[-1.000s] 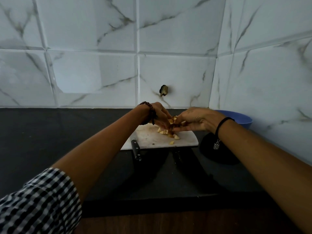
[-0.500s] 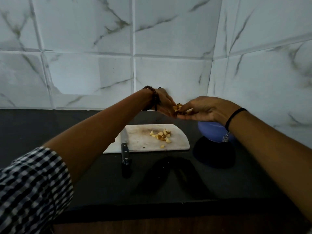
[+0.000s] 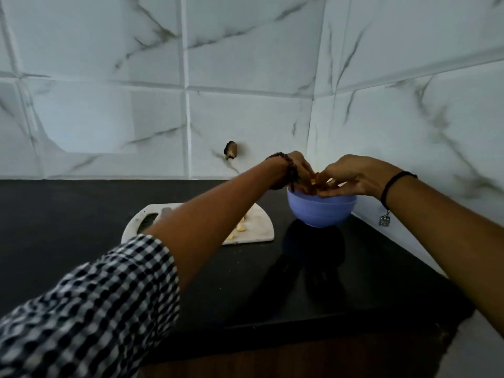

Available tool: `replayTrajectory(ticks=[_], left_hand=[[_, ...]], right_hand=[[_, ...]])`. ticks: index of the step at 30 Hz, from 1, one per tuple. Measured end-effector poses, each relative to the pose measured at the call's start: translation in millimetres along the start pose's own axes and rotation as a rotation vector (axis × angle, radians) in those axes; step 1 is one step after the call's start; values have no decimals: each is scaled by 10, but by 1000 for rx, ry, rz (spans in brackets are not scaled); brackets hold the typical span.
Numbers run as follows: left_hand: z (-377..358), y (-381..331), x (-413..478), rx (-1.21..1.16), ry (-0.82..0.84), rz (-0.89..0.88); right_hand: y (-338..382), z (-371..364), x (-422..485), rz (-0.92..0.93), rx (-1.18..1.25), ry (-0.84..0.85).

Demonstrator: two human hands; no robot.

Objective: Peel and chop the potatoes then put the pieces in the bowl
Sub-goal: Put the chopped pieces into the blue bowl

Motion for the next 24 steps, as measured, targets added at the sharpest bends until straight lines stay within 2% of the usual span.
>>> replayTrajectory(ticks=[4, 7, 15, 21, 24], left_hand=[[-153, -72, -17, -17, 109, 29], [-184, -111, -28, -96, 170, 35], [64, -79, -114, -157, 120, -21], [498, 170, -353, -83, 87, -42], [683, 462, -447, 52, 70, -12]], right_hand=[[-52, 109, -1, -24, -156, -49], [-21, 159, -24, -3, -164, -84], [223, 107, -118, 112, -232, -144], [460, -267, -333, 235, -214, -90], [440, -636, -406, 286, -207, 59]])
Point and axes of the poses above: each hand's wrist, its own x-axis towards the middle knuckle, its own z-axis out of the back of the hand, y = z × x, the point moved 8 cm from there along x, towards the middle knuckle, and after that the axes turned 5 degrees about -y, right-handed, at the moved point
